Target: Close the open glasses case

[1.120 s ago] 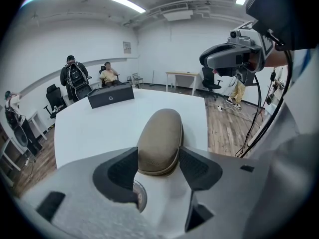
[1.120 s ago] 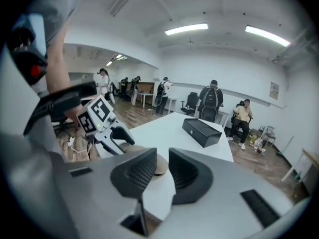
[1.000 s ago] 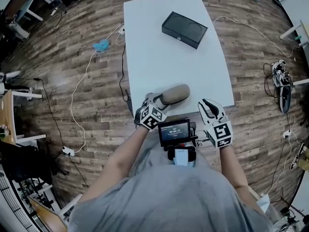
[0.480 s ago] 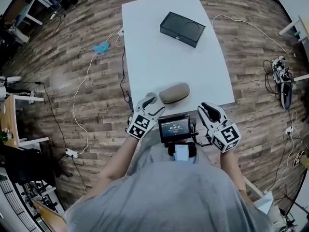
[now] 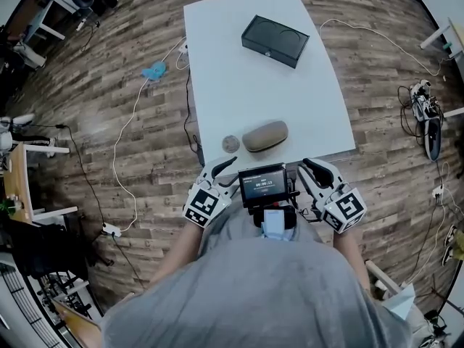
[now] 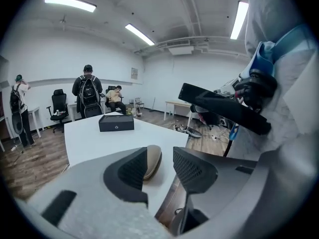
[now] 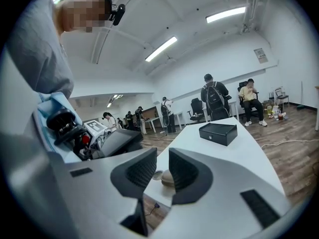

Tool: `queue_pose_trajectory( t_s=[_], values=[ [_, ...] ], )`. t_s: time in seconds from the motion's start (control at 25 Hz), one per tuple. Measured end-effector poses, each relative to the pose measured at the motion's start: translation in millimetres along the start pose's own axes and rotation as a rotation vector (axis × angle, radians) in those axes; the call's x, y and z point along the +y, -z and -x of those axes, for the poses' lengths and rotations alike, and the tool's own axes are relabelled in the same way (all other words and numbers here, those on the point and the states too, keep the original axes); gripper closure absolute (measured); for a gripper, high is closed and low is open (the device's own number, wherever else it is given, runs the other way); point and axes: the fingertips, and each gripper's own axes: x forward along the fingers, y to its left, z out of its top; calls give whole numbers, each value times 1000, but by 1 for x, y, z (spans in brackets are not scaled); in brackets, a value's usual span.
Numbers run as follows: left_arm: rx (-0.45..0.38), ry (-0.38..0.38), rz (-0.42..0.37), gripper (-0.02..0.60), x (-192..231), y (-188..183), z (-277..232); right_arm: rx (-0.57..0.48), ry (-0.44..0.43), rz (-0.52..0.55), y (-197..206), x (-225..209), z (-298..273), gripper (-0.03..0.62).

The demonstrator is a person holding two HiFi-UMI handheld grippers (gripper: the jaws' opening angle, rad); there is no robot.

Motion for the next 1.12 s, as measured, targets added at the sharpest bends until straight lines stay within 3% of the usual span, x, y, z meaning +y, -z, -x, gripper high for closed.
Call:
queue_pose_trajectory(
  t_s=[0.2, 0.36, 0.64, 1.12],
  values=[
    [18, 26, -9, 563, -11, 0, -1, -3, 5, -12, 1, 2, 2, 510],
    [51, 39, 5, 565, -6, 5, -3, 0, 15, -19, 6, 4, 1, 510],
    [29, 44, 46, 565, -1, 1, -1, 0, 7, -31, 7, 8, 1, 527],
    [16, 75, 50, 565, -8, -2, -8, 26, 40, -40, 12, 1, 1, 556]
  ],
)
